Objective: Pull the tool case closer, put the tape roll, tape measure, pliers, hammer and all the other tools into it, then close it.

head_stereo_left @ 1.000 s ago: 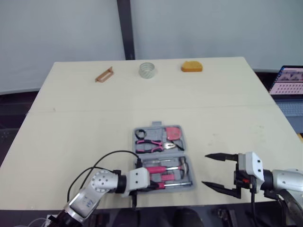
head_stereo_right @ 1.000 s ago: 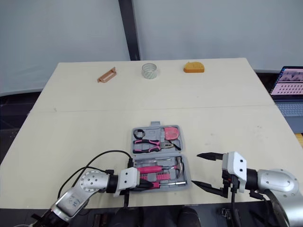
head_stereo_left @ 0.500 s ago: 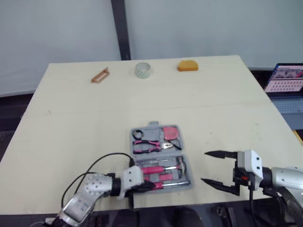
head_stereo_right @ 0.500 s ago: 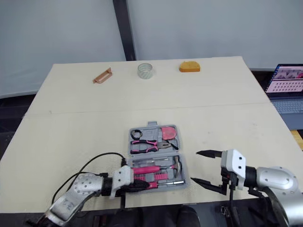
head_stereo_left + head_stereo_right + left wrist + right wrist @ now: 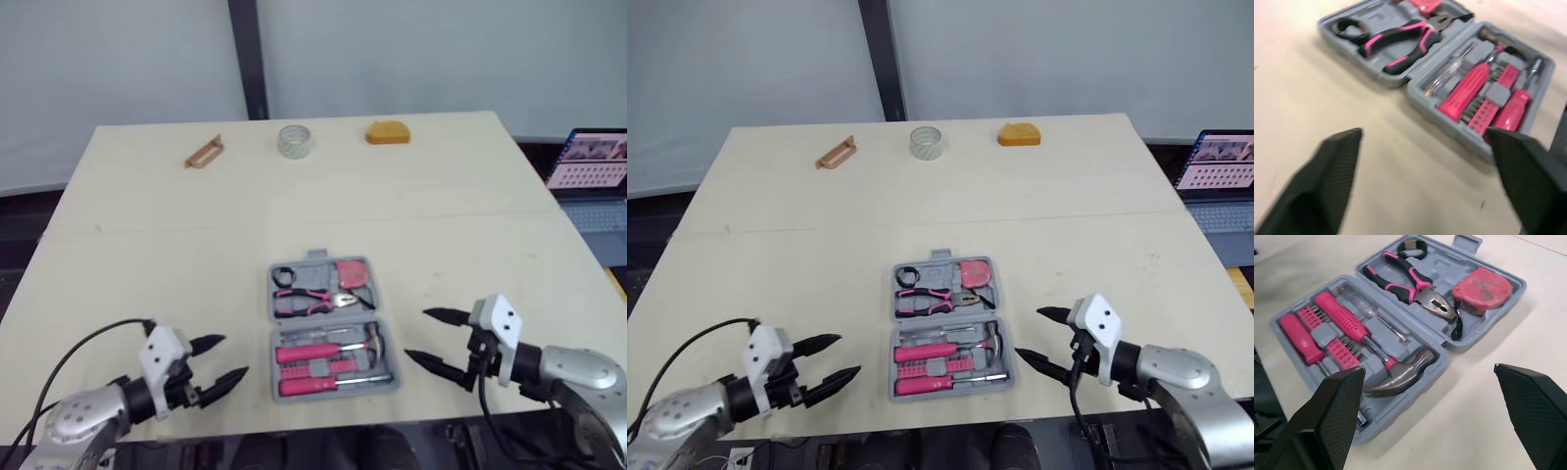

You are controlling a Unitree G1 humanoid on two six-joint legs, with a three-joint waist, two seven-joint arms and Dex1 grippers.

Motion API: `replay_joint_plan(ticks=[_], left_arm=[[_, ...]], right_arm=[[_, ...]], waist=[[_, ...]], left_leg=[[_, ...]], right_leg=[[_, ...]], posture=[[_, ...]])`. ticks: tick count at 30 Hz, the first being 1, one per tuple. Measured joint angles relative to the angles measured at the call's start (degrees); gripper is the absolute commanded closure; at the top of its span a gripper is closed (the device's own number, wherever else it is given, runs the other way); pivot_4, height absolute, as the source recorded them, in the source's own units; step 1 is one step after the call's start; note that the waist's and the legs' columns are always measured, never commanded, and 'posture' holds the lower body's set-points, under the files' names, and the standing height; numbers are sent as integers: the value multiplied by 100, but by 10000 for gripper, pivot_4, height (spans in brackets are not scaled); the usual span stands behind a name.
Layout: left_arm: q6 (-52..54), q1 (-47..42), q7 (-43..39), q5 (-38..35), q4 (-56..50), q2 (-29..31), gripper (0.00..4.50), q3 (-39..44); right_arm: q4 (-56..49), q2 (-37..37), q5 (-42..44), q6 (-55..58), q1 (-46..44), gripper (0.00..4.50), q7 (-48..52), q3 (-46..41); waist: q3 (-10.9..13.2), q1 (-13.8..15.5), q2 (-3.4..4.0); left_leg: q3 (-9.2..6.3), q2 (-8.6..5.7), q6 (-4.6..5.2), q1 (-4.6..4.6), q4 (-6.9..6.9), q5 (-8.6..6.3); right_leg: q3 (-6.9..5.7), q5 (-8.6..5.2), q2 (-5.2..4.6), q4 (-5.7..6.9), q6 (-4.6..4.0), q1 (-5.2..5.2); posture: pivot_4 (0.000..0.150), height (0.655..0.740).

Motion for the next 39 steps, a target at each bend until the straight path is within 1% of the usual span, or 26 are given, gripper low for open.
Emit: replay_joint_plan(ticks=[6, 7, 9, 10, 11, 12, 13, 14, 15, 16, 17, 20, 24, 29, 34, 36, 39], left_arm=[[-207, 458, 290, 41, 39, -351, 578, 370], [-218, 488, 325, 59, 39, -370, 194, 370], [-259, 518, 386, 113, 39, -431, 0, 367], [-272, 520, 402, 127, 39, -448, 0, 362], [-289, 521, 411, 139, 40, -461, 2566, 362], [-308, 521, 410, 150, 41, -463, 5472, 362], [-327, 521, 407, 155, 47, -463, 8654, 362], [-327, 501, 403, 158, 63, -458, 12740, 358], [-320, 433, 402, 164, 110, -449, 17981, 349], [-294, 335, 408, 175, 191, -423, 22731, 333], [-247, 203, 422, 213, 267, -383, 28526, 306], [-173, -353, 435, 383, 495, -205, 44389, 57], [91, -1352, 524, 647, 981, -103, 44389, -399], [321, -2343, 372, 1027, 1655, 70, 44389, -1192], [291, -2671, 146, 1299, 2060, 139, 44389, -1756], [234, -2797, 114, 1379, 2117, 138, 44389, -1865], [171, -2963, 97, 1473, 2262, 113, 44389, -1975]], right_arm=[[-9, 22, -302, 277, 186, 0, -301, 199], [-8, 9, -350, 355, 220, 2594, -328, 269], [-4, 12, -370, 406, 256, 9239, -348, 317], [-4, 14, -371, 400, 256, 13950, -348, 317], [-4, 14, -371, 391, 256, 19397, -348, 316], [-4, 14, -375, 384, 262, 23895, -348, 316], [-4, 14, -395, 375, 274, 29837, -348, 316], [2, 15, -417, 356, 285, 33803, -347, 316], [12, 18, -429, 328, 285, 39497, -348, 316], [20, 27, -437, 297, 277, 44222, -349, 316], [40, 48, -459, 279, 238, 45000, -355, 317], [305, 115, -580, 271, -114, 45000, -439, 396], [711, 248, -823, 366, -785, 45000, -625, 688], [1411, 434, -1170, 469, -1703, 45000, -743, 1125], [1926, 544, -1424, 551, -2279, 45000, -755, 1439], [2039, 599, -1480, 550, -2403, 45000, -747, 1542], [2172, 703, -1559, 578, -2523, 45000, -711, 1769]], waist=[[8, 6, -11], [9, 4, -11], [9, 1, -11], [9, 1, -11], [9, 0, -11], [10, -1, -11], [10, -1, -11], [10, 1, -11], [10, 3, -11], [11, 6, -10], [11, 6, -10], [11, 2, -10], [13, -8, -7], [14, -36, -5], [15, -35, -5], [14, -30, -6], [14, -6, -6]], left_leg=[[0, 0, 1, -3, 1, -1], [0, 0, 1, -4, 1, -1], [0, 0, 1, -4, 1, -2], [0, 0, 1, -4, 1, -2], [0, 0, 1, -4, 1, -2], [0, 0, 0, -4, 1, -2], [0, 0, 1, -5, 1, -2], [0, 0, 1, -5, 1, -2], [0, 0, 1, -5, 1, -2], [0, 0, 1, -5, 1, -2], [-1, 0, 1, -5, 2, -2], [1, 0, 0, -3, 4, -1], [0, 0, -2, -10, 0, 1], [5, 0, -2, -16, 1, 2], [9, 0, -3, -41, 2, 3], [7, 0, -3, -79, 17, 9], [7, 0, -6, -79, 16, 18]], right_leg=[[0, -2, 0, -6, -3, -4], [0, -2, 0, -7, -4, -6], [1, -2, 0, -8, -5, -6], [0, -3, 0, -8, -5, -7], [0, -3, 0, -8, -6, -7], [1, -3, 0, -8, -7, -8], [1, -4, 0, -8, -7, -8], [0, -3, 0, -9, -7, -9], [0, -4, 0, -8, -7, -9], [0, -3, 0, -6, -7, -9], [0, -4, 0, -5, -7, -10], [1, -3, 0, 0, -7, -10], [0, -3, 1, 22, -6, -19], [0, -2, 1, 24, -3, -28], [-1, -2, 1, 28, -3, -56], [-1, -1, 0, 45, -2, -95], [-1, -1, 0, 54, -2, -97]], posture=[[1500, 7400], [1500, 7400], [1500, 7400], [1500, 7400], [1500, 7400], [1500, 7400], [1500, 7400], [1500, 7400], [1500, 7400], [1500, 7400], [1500, 7400], [1500, 7400], [1500, 7400], [1500, 7400], [1500, 7400], [1500, 7400], [1500, 7400]])
